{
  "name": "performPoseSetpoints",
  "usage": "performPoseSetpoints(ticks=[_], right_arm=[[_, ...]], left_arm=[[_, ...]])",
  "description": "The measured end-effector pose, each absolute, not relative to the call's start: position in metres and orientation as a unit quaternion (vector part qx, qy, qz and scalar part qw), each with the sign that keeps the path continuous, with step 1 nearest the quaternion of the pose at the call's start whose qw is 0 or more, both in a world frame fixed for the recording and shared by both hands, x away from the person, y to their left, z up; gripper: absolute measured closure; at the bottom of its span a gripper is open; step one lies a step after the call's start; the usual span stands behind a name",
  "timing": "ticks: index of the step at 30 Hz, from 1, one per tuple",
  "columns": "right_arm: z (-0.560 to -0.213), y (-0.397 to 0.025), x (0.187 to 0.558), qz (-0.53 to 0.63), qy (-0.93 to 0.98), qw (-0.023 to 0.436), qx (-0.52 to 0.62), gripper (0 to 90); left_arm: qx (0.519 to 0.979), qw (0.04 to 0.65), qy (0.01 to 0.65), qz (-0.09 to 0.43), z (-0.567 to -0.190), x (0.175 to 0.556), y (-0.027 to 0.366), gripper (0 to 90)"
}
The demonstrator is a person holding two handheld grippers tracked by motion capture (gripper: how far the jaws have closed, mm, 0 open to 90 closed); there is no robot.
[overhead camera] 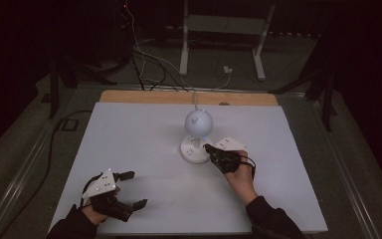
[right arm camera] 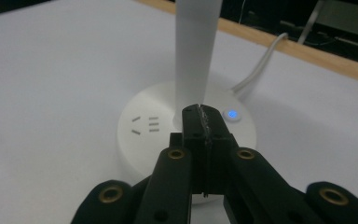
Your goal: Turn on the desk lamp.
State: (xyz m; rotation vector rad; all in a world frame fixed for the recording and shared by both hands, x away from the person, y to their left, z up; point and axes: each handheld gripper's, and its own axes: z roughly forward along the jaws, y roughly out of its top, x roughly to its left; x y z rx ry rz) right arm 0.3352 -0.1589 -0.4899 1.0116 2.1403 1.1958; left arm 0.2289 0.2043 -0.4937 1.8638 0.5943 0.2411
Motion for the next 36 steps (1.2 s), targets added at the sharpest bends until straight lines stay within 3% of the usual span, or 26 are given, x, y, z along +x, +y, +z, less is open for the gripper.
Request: performPoseSetpoints(ticks=[36], right_arm=[[-0.512, -0.147, 0.348, 0.401, 0.807, 0.226, 0.370, 90.0]], left_arm=[[0.791, 0.548, 0.251, 0.101, -0.494, 0.228, 0.204, 0.3]])
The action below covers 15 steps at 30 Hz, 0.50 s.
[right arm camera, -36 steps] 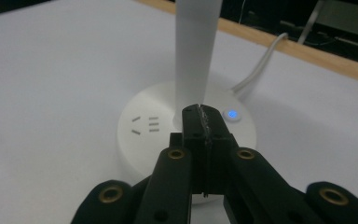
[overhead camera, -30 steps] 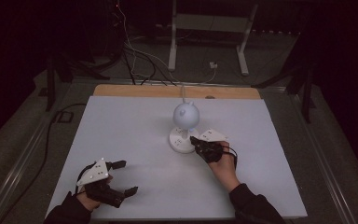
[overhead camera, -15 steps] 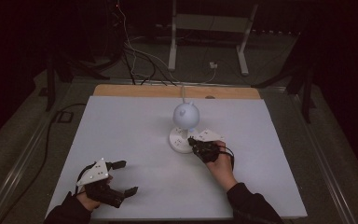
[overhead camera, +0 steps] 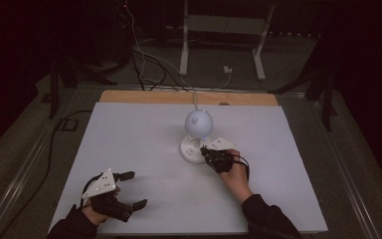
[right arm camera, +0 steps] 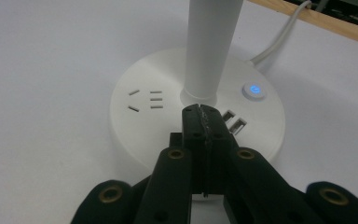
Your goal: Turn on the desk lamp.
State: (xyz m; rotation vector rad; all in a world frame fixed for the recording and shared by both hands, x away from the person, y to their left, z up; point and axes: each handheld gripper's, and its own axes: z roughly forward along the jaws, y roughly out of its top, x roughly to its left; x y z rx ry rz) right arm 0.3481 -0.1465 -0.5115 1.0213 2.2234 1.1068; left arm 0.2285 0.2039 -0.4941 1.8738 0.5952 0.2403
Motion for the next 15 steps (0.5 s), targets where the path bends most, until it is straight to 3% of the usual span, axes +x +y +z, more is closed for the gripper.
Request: performPoseSetpoints(ticks=[15], right_arm=[[-0.5127, -0.1447, 0.3496, 0.399, 0.810, 0.229, 0.365, 90.0]], left_arm=[[0.790, 0.549, 0.252, 0.101, -0.4941, 0.2288, 0.2037, 0.3]])
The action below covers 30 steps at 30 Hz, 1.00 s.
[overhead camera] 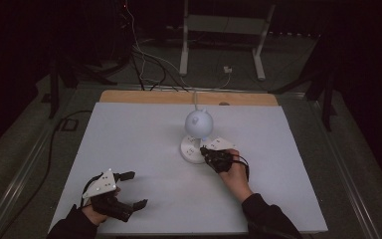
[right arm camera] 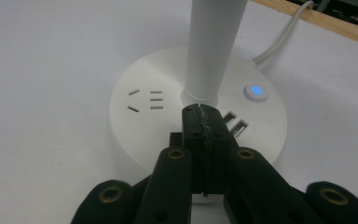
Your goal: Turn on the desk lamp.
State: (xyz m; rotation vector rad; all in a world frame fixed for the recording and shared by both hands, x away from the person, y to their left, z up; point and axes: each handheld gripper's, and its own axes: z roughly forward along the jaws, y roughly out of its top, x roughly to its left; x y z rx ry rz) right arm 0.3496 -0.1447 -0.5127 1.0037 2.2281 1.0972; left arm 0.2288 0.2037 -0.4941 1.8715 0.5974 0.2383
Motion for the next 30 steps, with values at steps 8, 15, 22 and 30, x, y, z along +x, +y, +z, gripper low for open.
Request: performPoseSetpoints(ticks=[8, 15, 22, 30], right_arm=[[-0.513, -0.145, 0.351, 0.407, 0.804, 0.217, 0.375, 87.7], [-0.508, -0.147, 0.347, 0.429, 0.799, 0.226, 0.357, 68.0], [-0.501, -0.147, 0.341, 0.446, 0.805, 0.227, 0.320, 39.8], [-0.487, -0.157, 0.338, 0.483, 0.797, 0.192, 0.309, 14.4]], left_arm=[[0.791, 0.548, 0.252, 0.101, -0.494, 0.229, 0.204, 0.3], [0.791, 0.548, 0.252, 0.101, -0.494, 0.229, 0.204, 0.3], [0.790, 0.550, 0.251, 0.100, -0.494, 0.228, 0.204, 0.3], [0.790, 0.550, 0.252, 0.099, -0.494, 0.228, 0.204, 0.3]])
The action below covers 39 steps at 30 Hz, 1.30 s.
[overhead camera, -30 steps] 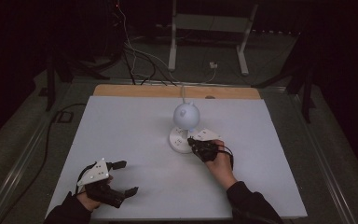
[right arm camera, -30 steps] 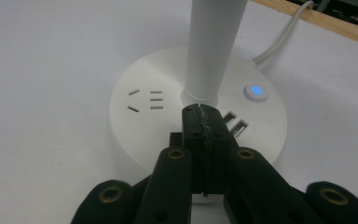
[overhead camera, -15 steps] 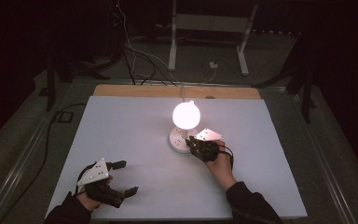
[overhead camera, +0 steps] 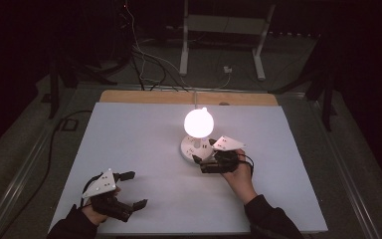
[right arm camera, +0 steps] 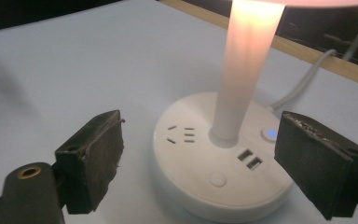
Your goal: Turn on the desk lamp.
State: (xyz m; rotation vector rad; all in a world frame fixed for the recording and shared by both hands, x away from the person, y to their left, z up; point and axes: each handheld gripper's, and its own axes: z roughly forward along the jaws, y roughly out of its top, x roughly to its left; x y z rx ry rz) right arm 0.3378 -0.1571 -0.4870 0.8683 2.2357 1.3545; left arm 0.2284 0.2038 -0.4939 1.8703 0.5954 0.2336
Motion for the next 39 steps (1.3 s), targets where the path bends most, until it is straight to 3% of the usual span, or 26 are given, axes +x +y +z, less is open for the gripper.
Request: performPoseSetpoints(ticks=[2, 11, 39], right_arm=[[-0.487, -0.158, 0.337, 0.486, 0.799, 0.180, 0.306, 8.9], [-0.475, -0.169, 0.328, 0.501, 0.801, 0.153, 0.290, 0.0], [-0.463, -0.224, 0.296, 0.483, 0.796, 0.192, 0.310, 0.0]], left_arm=[[0.791, 0.550, 0.251, 0.099, -0.494, 0.228, 0.204, 0.3], [0.789, 0.551, 0.252, 0.099, -0.494, 0.229, 0.205, 0.3], [0.788, 0.553, 0.253, 0.097, -0.493, 0.229, 0.205, 0.3]])
